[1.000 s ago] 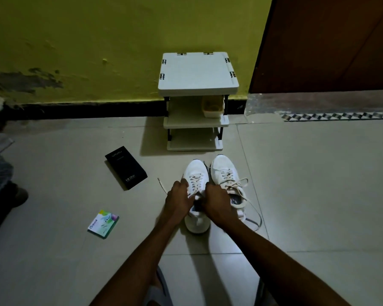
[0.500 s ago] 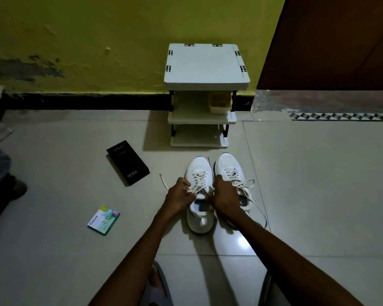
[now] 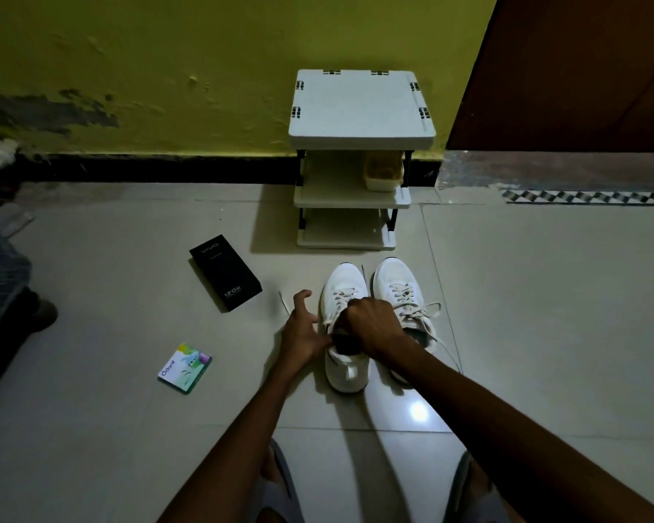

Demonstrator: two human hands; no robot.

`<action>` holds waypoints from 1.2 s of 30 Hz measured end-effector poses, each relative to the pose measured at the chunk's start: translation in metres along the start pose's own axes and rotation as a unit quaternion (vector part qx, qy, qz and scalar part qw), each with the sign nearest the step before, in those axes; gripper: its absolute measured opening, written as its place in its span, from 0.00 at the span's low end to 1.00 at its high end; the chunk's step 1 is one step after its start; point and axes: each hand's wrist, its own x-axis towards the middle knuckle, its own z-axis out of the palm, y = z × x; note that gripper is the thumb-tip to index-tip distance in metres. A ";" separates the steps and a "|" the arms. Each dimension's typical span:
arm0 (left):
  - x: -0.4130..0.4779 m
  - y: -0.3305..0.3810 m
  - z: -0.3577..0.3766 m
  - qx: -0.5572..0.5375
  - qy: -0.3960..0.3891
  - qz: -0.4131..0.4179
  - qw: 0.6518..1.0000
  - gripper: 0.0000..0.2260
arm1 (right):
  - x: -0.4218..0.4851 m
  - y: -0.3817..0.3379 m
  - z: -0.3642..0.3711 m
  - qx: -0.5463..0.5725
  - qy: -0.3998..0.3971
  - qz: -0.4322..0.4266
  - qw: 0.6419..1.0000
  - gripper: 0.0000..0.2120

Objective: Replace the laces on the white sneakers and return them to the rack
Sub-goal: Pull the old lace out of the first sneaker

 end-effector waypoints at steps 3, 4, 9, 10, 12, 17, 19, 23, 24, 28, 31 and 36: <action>-0.003 0.003 0.003 0.000 0.017 -0.008 1.000 0.44 | -0.003 -0.002 0.002 0.109 -0.070 0.050 0.990 0.11; -0.004 0.004 0.005 0.005 0.030 -0.010 0.999 0.43 | 0.000 0.000 -0.003 0.187 -0.101 0.082 0.974 0.09; -0.011 0.004 0.003 0.015 0.064 -0.020 0.998 0.40 | 0.003 0.013 -0.031 0.743 -0.093 0.346 0.565 0.15; -0.010 0.004 0.003 0.018 0.061 -0.021 0.998 0.39 | 0.005 0.014 -0.026 0.776 -0.072 0.373 0.503 0.17; -0.010 0.006 0.004 0.025 0.059 -0.020 0.998 0.39 | 0.005 0.011 -0.016 0.753 -0.060 0.400 0.518 0.19; -0.015 0.009 0.009 0.032 0.052 -0.015 0.998 0.40 | 0.011 0.017 -0.007 0.252 -0.038 0.262 0.931 0.22; -0.015 0.010 0.010 0.033 0.064 -0.019 0.997 0.38 | 0.012 0.014 -0.022 0.173 -0.034 0.226 0.958 0.19; -0.015 0.010 0.011 0.030 0.070 -0.042 0.996 0.36 | 0.012 0.003 -0.034 0.098 -0.078 0.180 0.976 0.19; -0.015 0.010 0.011 0.030 0.072 -0.047 0.996 0.36 | 0.010 -0.002 -0.035 0.072 -0.076 0.160 0.982 0.18; -0.017 0.008 0.012 0.018 0.065 -0.054 0.996 0.37 | 0.000 -0.018 -0.031 -0.009 -0.058 0.088 0.994 0.16; -0.016 0.007 0.011 0.015 0.064 -0.061 0.996 0.36 | -0.009 -0.023 -0.027 -0.007 -0.051 0.085 0.995 0.12; -0.015 0.007 0.009 0.019 0.057 -0.061 0.996 0.31 | -0.015 -0.023 -0.019 0.021 -0.061 0.082 0.995 0.16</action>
